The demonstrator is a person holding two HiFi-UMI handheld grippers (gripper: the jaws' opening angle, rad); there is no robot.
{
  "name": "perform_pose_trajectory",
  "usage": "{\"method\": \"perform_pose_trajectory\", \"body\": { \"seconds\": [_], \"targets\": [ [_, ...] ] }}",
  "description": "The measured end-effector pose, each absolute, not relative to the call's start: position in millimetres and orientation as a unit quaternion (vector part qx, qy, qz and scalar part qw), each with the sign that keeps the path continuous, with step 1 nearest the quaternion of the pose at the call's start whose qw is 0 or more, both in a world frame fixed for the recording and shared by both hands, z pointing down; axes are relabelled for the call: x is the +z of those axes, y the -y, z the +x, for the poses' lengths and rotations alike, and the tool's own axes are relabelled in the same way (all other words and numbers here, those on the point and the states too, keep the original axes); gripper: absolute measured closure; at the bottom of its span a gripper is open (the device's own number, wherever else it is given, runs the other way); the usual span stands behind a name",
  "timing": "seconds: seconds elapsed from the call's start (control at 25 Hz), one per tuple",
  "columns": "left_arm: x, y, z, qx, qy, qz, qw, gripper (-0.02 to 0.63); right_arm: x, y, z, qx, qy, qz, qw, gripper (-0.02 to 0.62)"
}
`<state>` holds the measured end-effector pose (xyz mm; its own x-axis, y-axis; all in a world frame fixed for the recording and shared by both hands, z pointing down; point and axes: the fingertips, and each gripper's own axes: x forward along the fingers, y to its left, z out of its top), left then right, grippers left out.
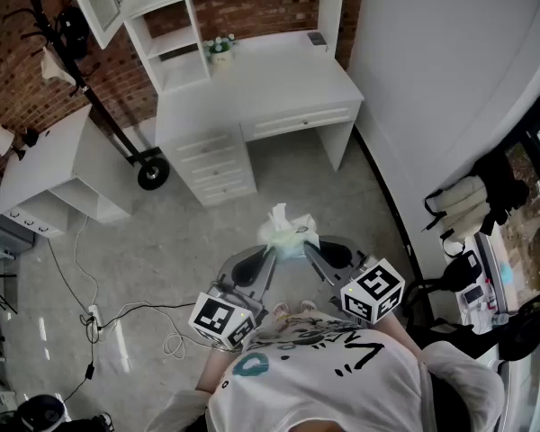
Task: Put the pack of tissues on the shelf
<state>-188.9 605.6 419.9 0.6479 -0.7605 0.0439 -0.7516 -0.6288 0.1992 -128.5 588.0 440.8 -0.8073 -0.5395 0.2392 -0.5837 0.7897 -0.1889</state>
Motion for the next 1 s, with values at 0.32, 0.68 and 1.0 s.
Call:
{"method": "perform_pose_trajectory", "body": {
  "seconds": [0.32, 0.68, 1.0],
  "targets": [
    [423, -606, -196, -0.028, 0.413, 0.904, 0.107, 0.588, 444, -589, -136, 0.123, 0.939, 0.308, 0.095, 0.558],
    [440, -595, -206, -0.028, 0.401, 0.908, 0.119, 0.587, 455, -583, -143, 0.134, 0.933, 0.323, 0.087, 0.558],
    [448, -556, -183, -0.009, 0.372, 0.919, 0.126, 0.586, 470, -544, -121, 0.162, 0.921, 0.343, 0.088, 0.558]
  ]
}}
